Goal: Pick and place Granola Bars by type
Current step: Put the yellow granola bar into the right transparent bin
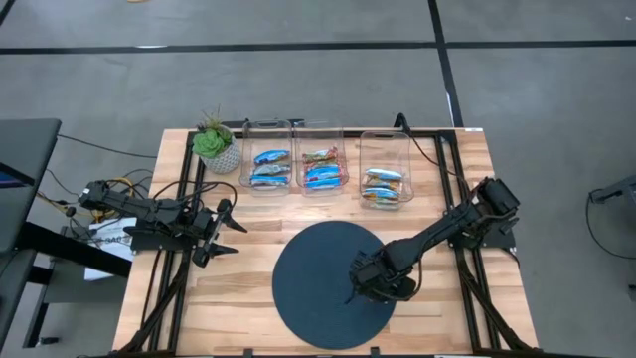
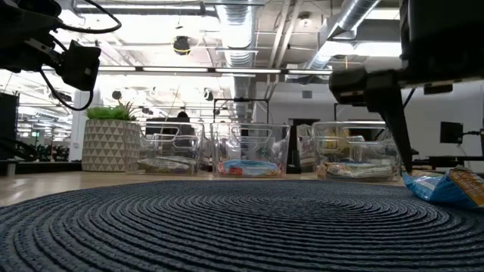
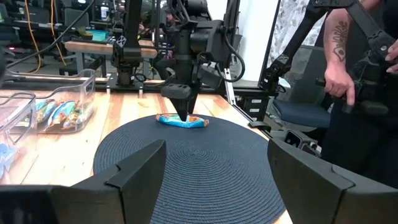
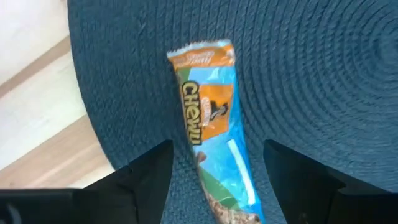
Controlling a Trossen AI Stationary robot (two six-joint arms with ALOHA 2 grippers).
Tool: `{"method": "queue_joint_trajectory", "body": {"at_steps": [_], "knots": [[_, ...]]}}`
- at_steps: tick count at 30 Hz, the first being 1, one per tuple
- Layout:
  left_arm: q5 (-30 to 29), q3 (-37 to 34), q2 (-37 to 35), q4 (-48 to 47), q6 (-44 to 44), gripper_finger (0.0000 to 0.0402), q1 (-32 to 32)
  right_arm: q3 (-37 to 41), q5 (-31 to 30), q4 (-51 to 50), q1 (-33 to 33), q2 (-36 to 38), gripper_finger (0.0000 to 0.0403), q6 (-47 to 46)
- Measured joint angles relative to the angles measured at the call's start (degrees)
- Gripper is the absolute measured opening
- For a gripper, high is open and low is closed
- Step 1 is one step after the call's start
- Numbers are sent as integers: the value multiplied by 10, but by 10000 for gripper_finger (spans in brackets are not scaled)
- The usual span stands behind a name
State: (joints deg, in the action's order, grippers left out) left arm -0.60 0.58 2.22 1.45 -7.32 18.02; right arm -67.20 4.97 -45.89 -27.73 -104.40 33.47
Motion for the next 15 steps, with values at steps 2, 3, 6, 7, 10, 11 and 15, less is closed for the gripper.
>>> {"method": "queue_joint_trajectory", "body": {"at_steps": [2, 3, 6, 7, 10, 11, 15], "knots": [[0, 0, 0, 0, 0, 274, 0, 5, 1, 2, 1, -1, 243, 0], [0, 0, 0, 0, 0, 274, 0, 11, 1, 9, 1, 0, 242, 0], [0, 0, 0, 0, 0, 274, 0, 28, 0, 14, 5, 0, 233, -2], [0, 0, 0, 0, 0, 274, 0, 31, 0, 14, 5, 0, 228, -5], [0, 0, 0, 0, 0, 274, 0, 41, 0, 22, 6, 0, 208, -9], [0, 0, 0, 0, 0, 274, 0, 45, 0, 26, 6, 0, 200, -9], [0, 0, 0, 0, 0, 274, 0, 57, -5, 47, 8, 0, 162, -29]]}}
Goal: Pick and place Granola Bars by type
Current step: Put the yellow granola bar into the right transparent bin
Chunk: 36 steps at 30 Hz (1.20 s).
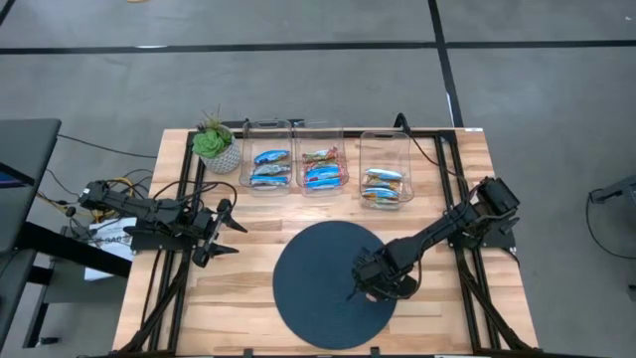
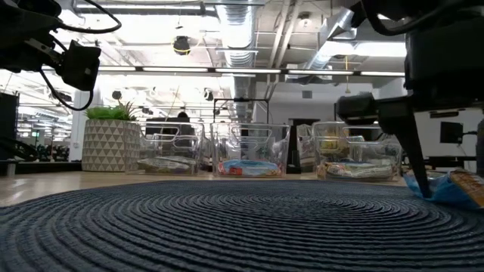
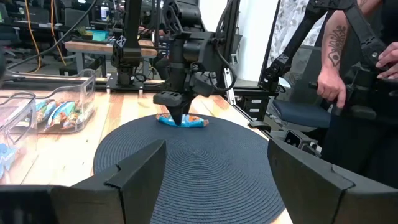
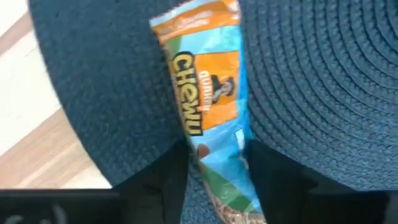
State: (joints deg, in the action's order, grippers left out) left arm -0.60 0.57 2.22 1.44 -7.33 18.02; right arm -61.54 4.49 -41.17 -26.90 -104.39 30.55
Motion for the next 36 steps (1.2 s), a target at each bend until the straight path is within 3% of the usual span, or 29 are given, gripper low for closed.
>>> {"method": "queue_joint_trajectory", "body": {"at_steps": [13, 28, 36], "knots": [[0, 0, 0, 0, 0, 274, 0, 0, -1, 10, 1, 0, 58, -11], [0, 0, 0, 0, 0, 274, 0, -26, 0, 14, 33, 2, 22, -107], [0, 0, 0, 0, 0, 274, 0, -71, 0, 14, 71, 2, 23, -234]]}}
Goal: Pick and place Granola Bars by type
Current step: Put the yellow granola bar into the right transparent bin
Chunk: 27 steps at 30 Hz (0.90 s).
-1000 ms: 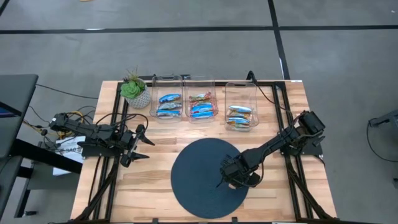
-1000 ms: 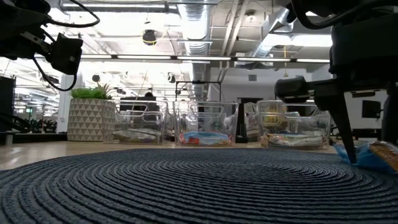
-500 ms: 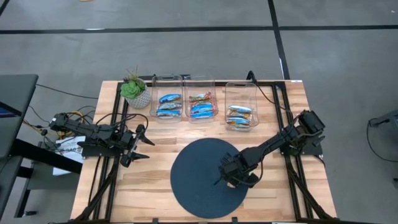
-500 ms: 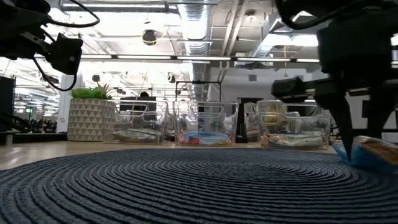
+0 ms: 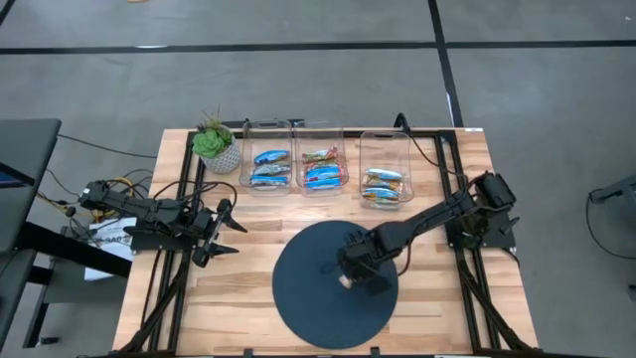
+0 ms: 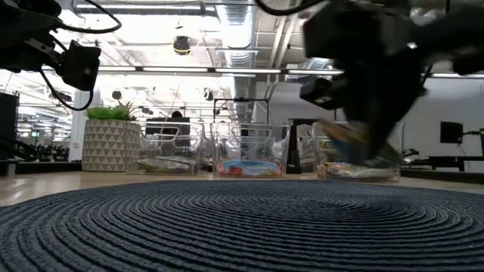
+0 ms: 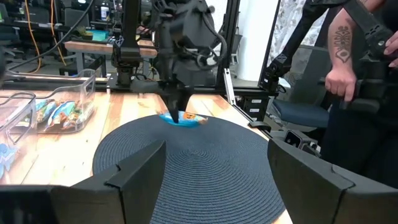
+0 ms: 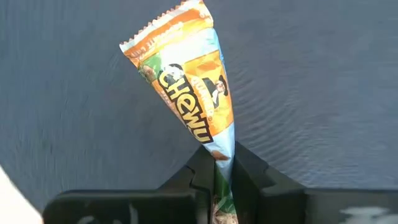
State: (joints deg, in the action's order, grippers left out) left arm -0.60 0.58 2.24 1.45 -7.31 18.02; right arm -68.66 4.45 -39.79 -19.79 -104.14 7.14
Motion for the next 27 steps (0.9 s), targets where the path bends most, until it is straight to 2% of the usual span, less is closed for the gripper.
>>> {"method": "queue_joint_trajectory", "body": {"at_steps": [8, 27], "knots": [[0, 0, 0, 0, 0, 274, 0, -59, 0, -3, 45, 0, 22, -63], [0, 0, 0, 0, 0, 274, 0, -246, 0, -66, 159, 1, 25, -36]]}}
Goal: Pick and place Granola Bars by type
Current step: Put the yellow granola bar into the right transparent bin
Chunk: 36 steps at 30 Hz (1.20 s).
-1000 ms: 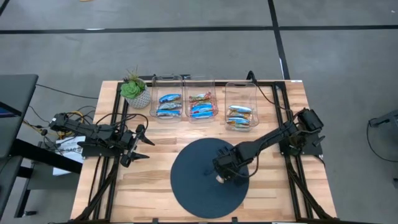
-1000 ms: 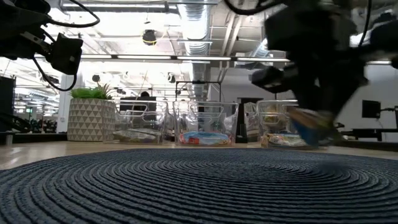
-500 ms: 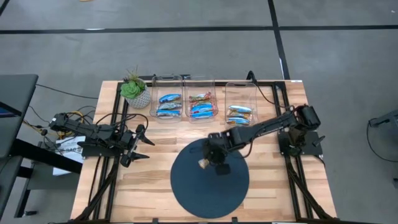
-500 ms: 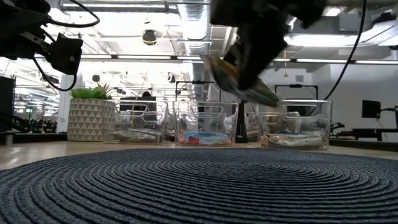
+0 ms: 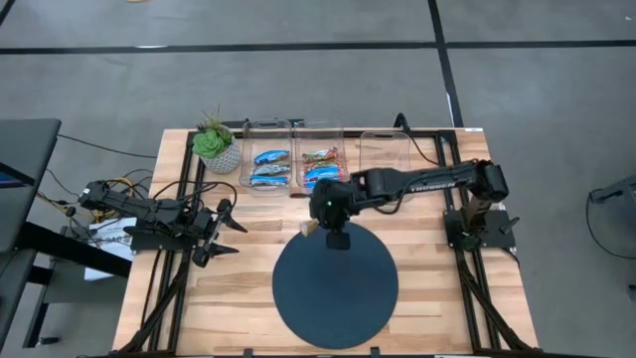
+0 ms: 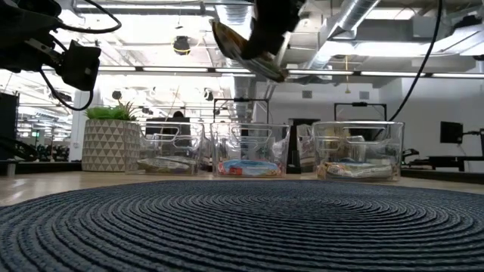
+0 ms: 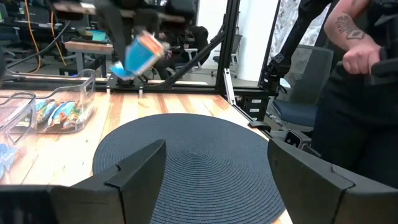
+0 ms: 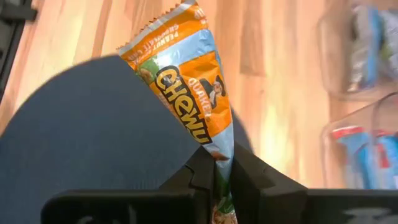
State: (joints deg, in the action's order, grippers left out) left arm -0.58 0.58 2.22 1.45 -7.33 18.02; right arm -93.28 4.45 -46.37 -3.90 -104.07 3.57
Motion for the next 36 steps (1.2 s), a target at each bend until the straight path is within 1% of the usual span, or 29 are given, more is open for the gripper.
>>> {"method": "queue_joint_trajectory", "body": {"at_steps": [7, 14, 19, 25, 33, 36], "knots": [[0, 0, 0, 0, 0, 274, 0, -42, 2, 1, 22, 0, 18, 9], [0, 0, 0, 0, 0, 274, 0, -45, 2, 0, 37, 0, 23, 14], [0, 0, 0, 0, 0, 274, 0, -45, 1, 0, 60, 0, 21, 14], [0, 0, 0, 0, 0, 274, 0, -45, 1, -12, 106, 0, 17, 16], [0, 0, 0, 0, 0, 274, 0, -45, -1, -39, 189, 4, 20, 16], [0, 0, 0, 0, 0, 274, 0, -45, -19, -48, 217, 8, 17, 16]]}}
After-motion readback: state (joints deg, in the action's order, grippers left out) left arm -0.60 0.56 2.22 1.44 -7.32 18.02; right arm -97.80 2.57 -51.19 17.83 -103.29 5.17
